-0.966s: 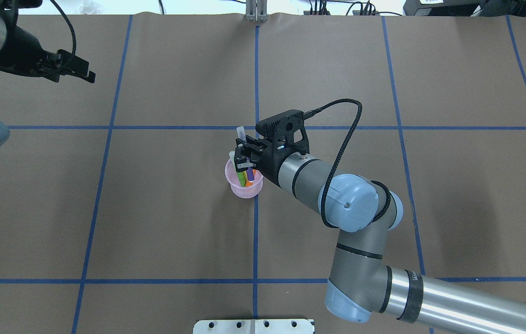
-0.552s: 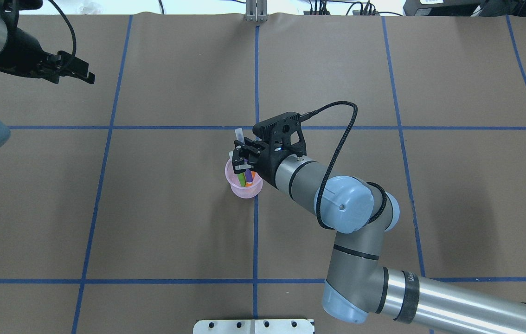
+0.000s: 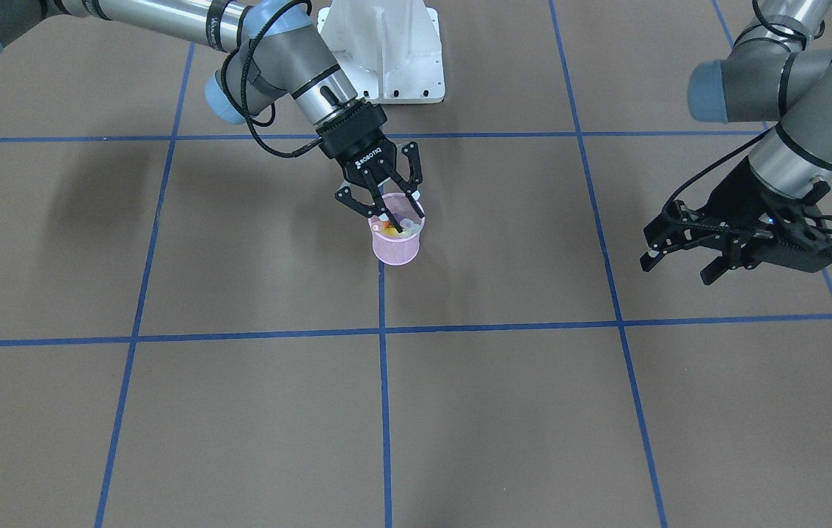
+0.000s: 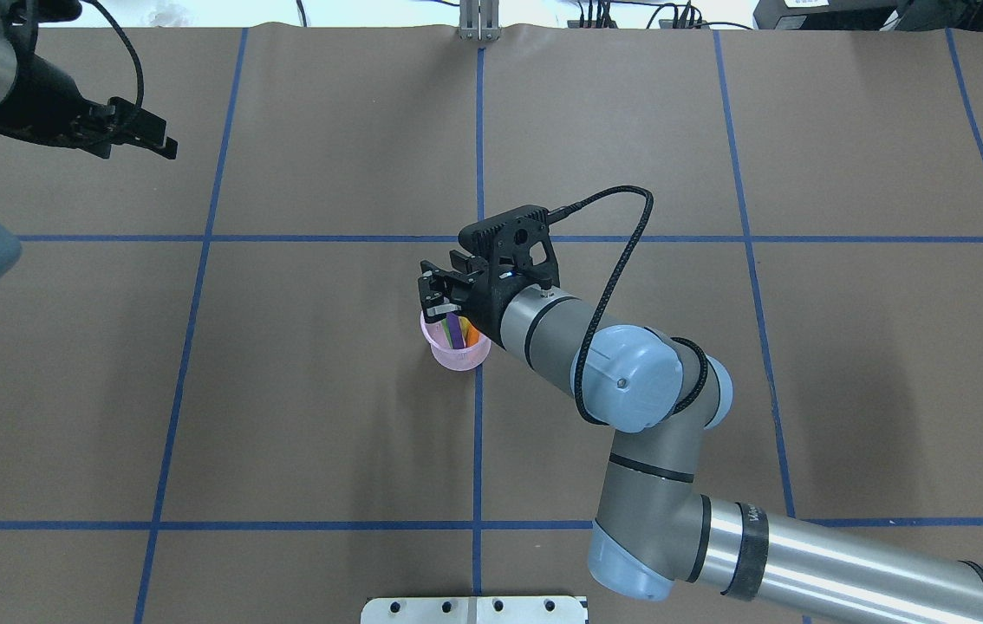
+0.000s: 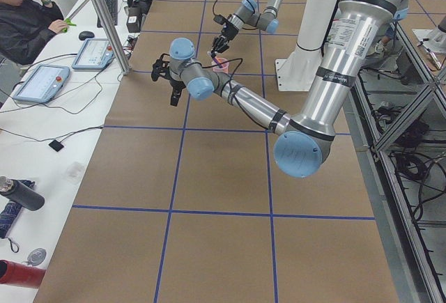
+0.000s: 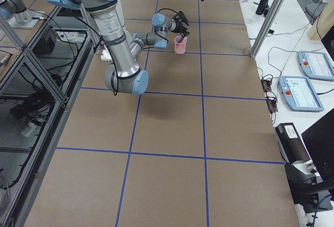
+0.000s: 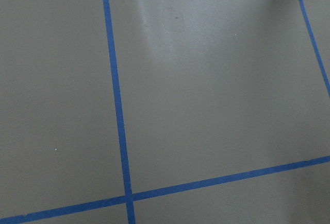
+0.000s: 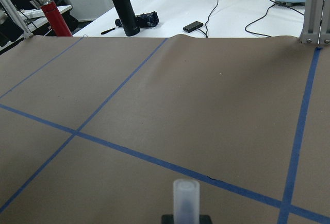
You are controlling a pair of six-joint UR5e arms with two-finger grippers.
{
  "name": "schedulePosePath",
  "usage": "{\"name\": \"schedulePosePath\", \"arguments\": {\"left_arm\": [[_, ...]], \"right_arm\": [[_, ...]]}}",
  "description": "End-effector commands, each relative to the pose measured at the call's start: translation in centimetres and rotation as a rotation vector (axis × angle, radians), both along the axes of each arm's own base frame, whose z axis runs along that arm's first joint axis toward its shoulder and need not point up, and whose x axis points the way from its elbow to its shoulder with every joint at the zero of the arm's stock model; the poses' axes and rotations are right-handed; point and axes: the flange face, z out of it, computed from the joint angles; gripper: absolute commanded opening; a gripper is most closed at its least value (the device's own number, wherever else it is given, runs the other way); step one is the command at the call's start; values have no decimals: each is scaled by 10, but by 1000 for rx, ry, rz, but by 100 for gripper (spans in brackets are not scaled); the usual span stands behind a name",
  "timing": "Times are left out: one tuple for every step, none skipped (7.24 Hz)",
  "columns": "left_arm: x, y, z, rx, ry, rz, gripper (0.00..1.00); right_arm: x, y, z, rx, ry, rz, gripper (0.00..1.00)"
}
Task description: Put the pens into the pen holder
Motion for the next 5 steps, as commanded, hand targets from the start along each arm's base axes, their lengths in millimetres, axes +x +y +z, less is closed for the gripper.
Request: {"name": "schedulePosePath", "arguments": {"left_arm": [[1, -1, 1, -2, -1, 0, 100], [1, -2, -1, 0, 0, 2, 100], [-6, -4, -2, -3, 2, -6, 100], [-22, -10, 0, -9, 0, -32, 100], [-37, -16, 3, -24, -8, -56, 100]], "right_arm": [[2, 0, -8, -1, -13, -1, 99], [4, 0, -11, 1, -19, -4, 99], [15, -2, -21, -14, 5, -19, 99], [47, -16, -37, -64, 66, -66, 99], [82, -34, -44, -133, 146, -119, 99]]}}
